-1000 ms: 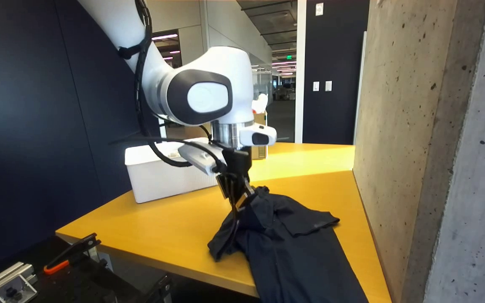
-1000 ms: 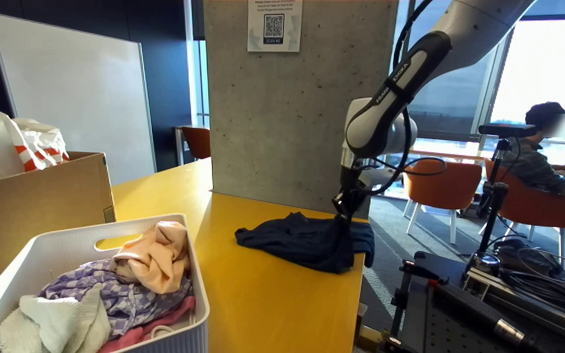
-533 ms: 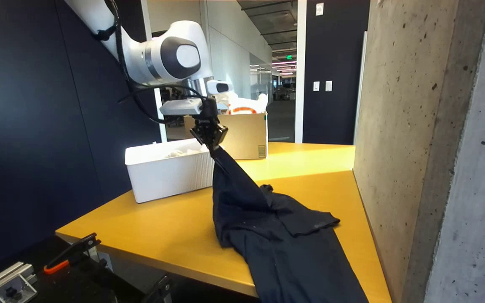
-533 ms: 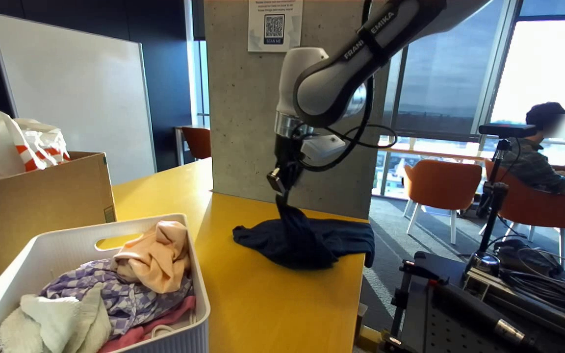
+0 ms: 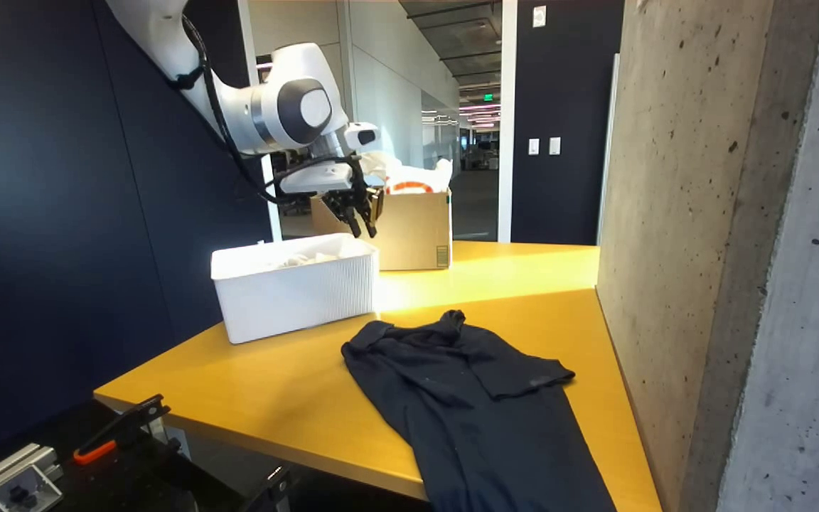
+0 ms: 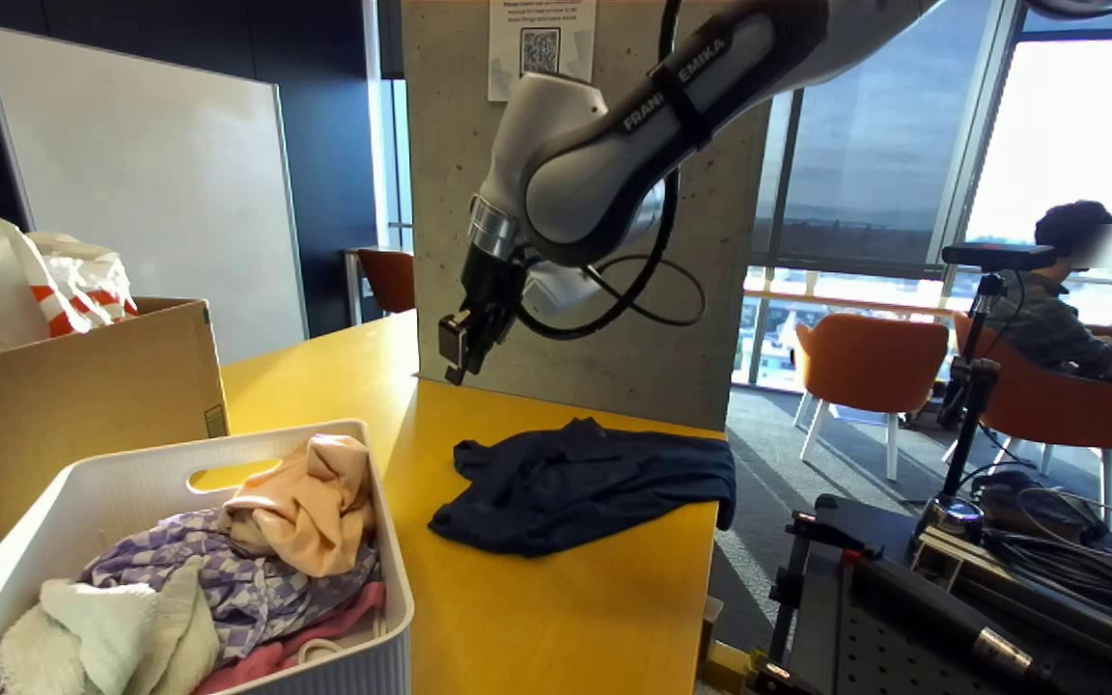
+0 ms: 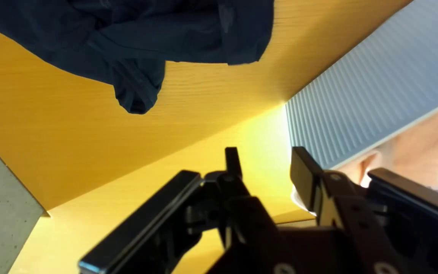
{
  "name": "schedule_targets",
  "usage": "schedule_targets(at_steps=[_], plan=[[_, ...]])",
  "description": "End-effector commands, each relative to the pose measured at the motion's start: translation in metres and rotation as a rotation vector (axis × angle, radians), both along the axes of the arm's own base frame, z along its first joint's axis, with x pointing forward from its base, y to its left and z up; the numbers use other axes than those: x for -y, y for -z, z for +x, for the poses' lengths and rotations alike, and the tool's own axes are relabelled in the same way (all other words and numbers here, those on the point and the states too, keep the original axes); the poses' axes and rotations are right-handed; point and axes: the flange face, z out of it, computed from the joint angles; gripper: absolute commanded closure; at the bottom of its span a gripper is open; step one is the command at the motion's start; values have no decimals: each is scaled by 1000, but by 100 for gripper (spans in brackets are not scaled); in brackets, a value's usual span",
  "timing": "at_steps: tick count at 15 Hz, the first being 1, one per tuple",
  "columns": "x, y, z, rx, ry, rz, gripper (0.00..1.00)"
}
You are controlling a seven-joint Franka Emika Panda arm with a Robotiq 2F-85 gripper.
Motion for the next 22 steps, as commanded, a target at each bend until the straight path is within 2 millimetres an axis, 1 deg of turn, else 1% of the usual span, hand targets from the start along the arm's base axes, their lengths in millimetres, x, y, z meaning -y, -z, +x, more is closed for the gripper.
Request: schedule_targets(at_steps=[1, 3, 5, 6, 9, 10, 12, 13, 16, 18, 22], plan=[[29, 29, -4, 15, 5, 17, 29], [47, 46, -18, -20, 27, 10, 14], [63, 60, -35, -67, 62, 23, 1], [70, 69, -49, -98, 93, 45, 0], [92, 90, -88, -162, 187, 109, 0], [105, 95, -103, -173, 221, 127, 0], [128, 100, -122, -183, 279, 168, 0], [142, 103, -125, -190, 305, 190, 0], [170, 115, -122, -222, 351, 238, 0], [184, 122, -118, -218, 375, 255, 0], [204, 143, -111, -218, 425, 280, 0]])
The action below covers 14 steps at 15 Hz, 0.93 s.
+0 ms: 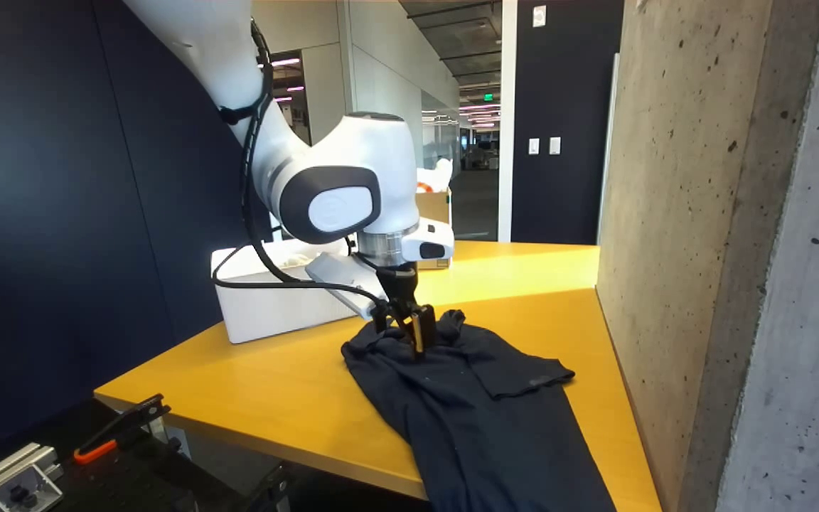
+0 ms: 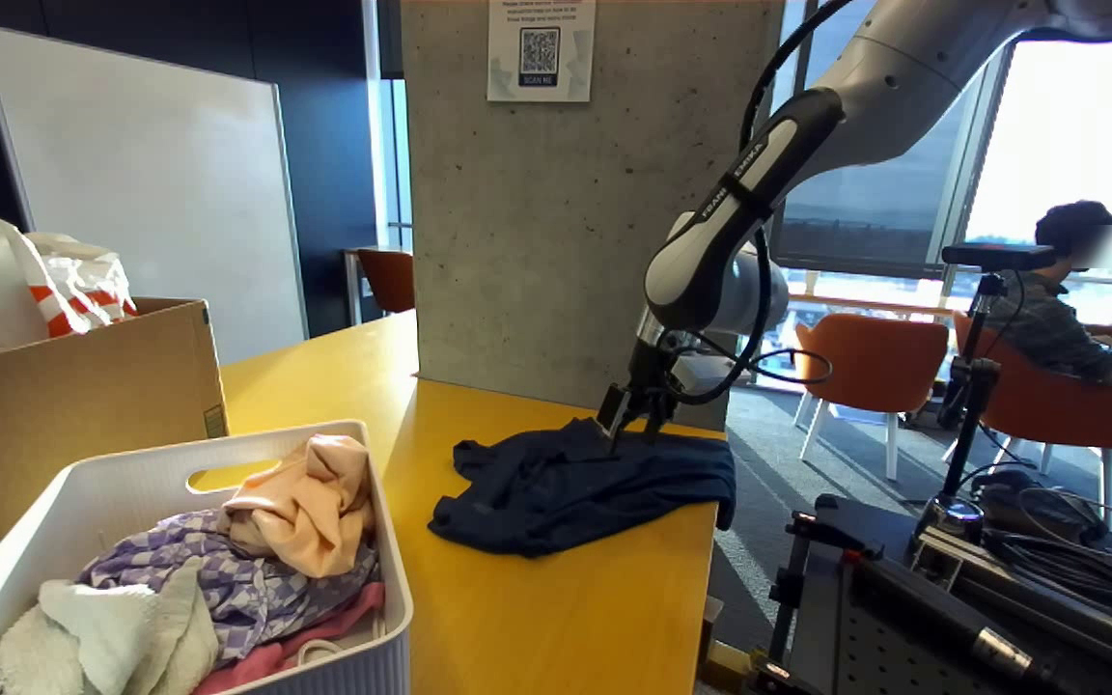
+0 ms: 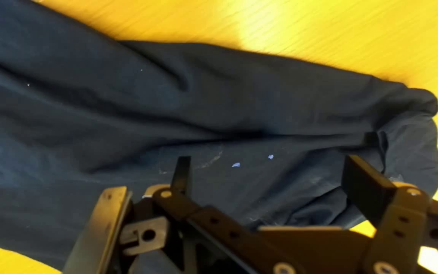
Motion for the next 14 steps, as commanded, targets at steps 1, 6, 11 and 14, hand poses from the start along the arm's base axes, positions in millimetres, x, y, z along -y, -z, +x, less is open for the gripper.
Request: schedule_targets(at_steps=[1, 6, 11, 14], plan=[[16, 17, 14, 2, 33, 38, 0], [22, 54, 31, -56, 39, 58, 0], [22, 86, 33, -121, 34, 79, 0], [23, 102, 38, -167, 31, 85, 0]])
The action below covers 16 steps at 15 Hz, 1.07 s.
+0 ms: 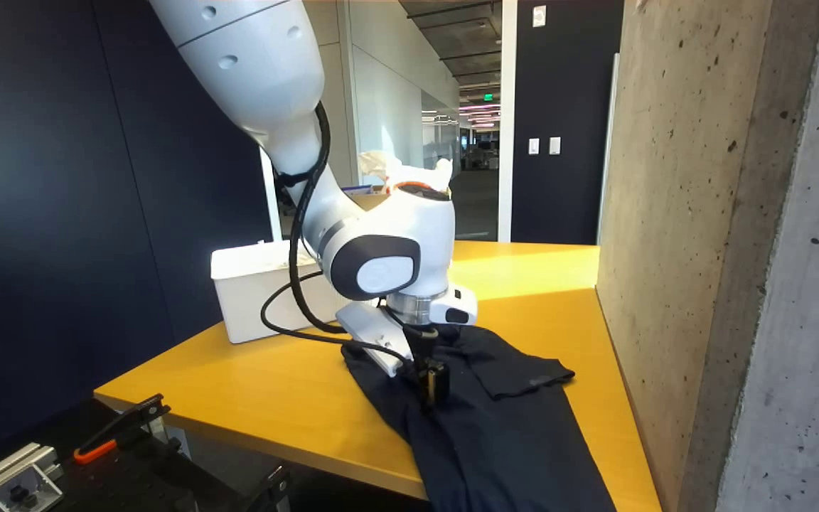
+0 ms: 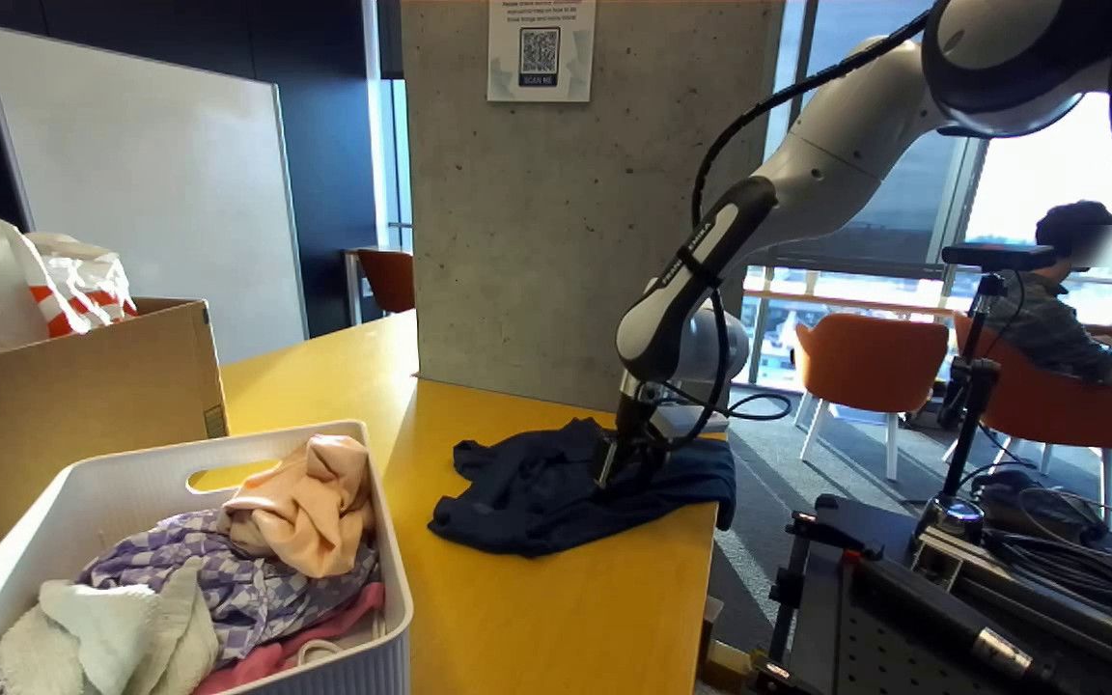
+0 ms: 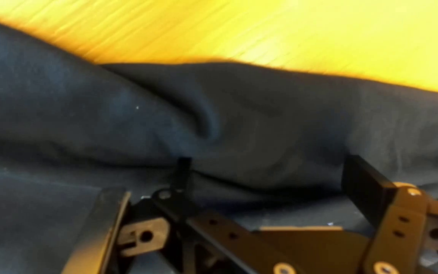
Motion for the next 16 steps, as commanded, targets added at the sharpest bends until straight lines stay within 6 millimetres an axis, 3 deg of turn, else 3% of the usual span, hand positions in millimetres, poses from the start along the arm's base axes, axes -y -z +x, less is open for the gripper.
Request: schedule_targets(at_steps=[1, 8, 11, 16], plan=[[5, 13, 15, -49, 2, 4, 0], [15, -1, 49, -132, 18, -46, 0], [1, -3, 78, -184, -13, -63, 0], [-29, 21, 102, -300, -61, -58, 0]])
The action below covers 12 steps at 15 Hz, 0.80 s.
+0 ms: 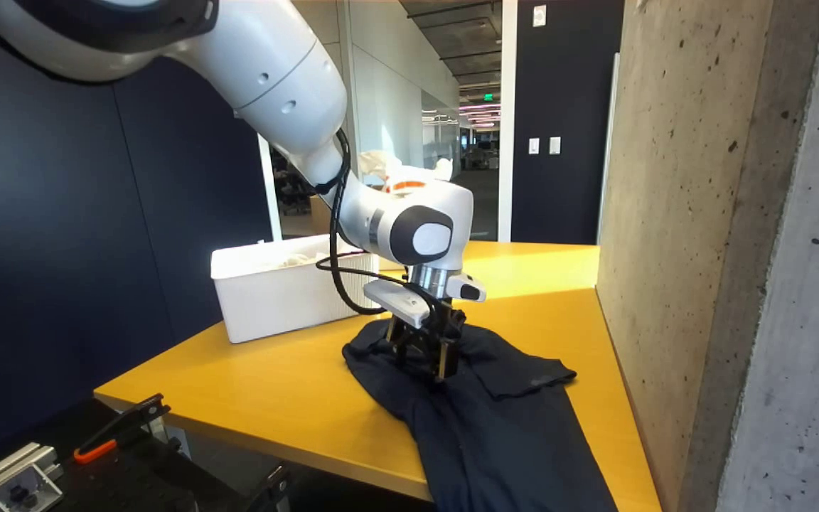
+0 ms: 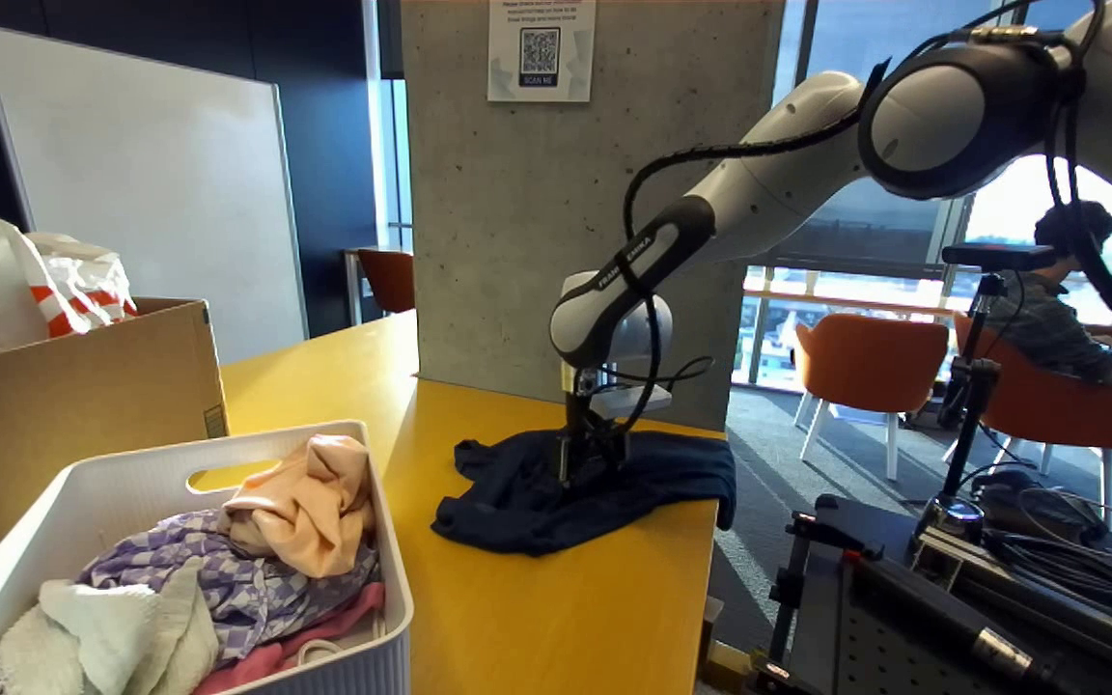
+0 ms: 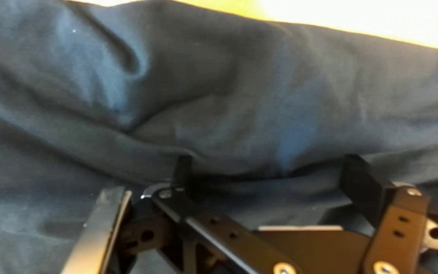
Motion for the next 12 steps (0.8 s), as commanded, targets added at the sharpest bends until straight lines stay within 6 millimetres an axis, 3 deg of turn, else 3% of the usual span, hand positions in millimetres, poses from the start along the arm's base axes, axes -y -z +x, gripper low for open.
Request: schedule_targets(at_steps=[1, 8, 12], plan=[[-13, 21, 19, -69, -15, -13, 0], [-56, 17, 40, -27, -38, -47, 0], [-65, 14, 55, -18, -29, -86, 0]])
